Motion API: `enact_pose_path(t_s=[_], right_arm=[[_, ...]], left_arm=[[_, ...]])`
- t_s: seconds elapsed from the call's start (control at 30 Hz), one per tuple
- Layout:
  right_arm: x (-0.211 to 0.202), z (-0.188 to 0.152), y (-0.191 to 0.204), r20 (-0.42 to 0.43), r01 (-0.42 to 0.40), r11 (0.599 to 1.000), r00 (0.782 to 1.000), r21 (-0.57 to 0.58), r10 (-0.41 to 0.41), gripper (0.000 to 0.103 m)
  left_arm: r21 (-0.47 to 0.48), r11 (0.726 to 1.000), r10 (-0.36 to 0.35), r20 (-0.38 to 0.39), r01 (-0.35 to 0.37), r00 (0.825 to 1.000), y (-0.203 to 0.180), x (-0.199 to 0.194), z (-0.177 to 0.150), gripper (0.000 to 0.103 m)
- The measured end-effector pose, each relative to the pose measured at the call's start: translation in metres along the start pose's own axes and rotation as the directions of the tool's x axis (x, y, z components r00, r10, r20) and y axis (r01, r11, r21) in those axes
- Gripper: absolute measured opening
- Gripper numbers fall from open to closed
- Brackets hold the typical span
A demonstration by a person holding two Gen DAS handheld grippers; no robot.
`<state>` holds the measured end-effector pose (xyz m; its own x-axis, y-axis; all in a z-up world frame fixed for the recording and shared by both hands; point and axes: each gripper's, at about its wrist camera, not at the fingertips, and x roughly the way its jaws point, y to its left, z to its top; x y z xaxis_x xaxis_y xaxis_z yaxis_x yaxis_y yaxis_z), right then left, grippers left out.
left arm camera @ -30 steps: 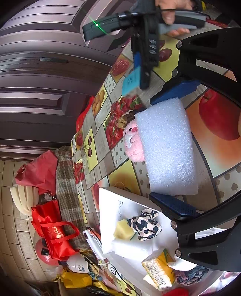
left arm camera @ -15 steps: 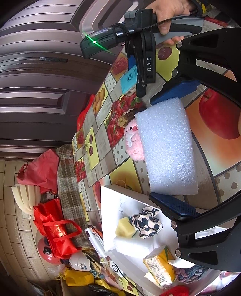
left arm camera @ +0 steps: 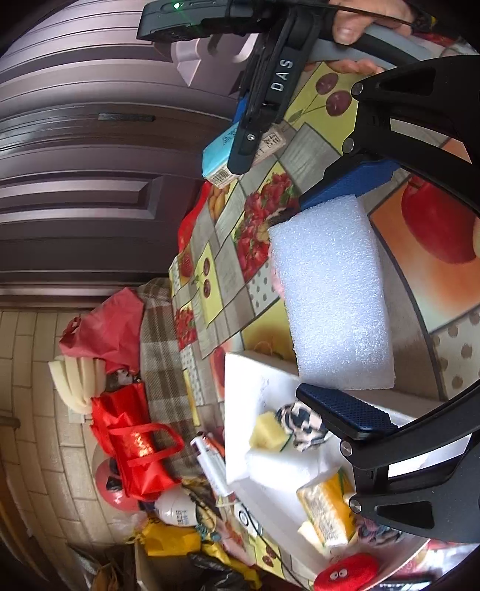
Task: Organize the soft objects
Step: 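Carry the foam sheet in the left tool while the right tool carries the tissue pack over the tray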
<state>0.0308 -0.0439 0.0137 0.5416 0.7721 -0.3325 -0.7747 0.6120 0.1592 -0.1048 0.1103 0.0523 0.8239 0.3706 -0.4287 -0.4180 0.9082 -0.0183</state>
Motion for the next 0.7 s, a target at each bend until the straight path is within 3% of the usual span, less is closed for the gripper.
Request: enact_pose_path(t_s=[0.27,0.7], right_arm=[[0.011,-0.002,0.044,0.013,-0.051,0.994,0.999,-0.096,0.052,0.051],[0.029,-0.007,0.095,-0.018,-0.126,0.97,0.992,-0.206,0.125,0.051]], left_arm=[[0.005,0.997,0.071,0.063,-0.072,0.995,0.021,-0.016,-0.002,0.093],[-0.077,0.976,0.209,0.059,-0.204,0.976,0.09,-0.024,-0.008,0.093]])
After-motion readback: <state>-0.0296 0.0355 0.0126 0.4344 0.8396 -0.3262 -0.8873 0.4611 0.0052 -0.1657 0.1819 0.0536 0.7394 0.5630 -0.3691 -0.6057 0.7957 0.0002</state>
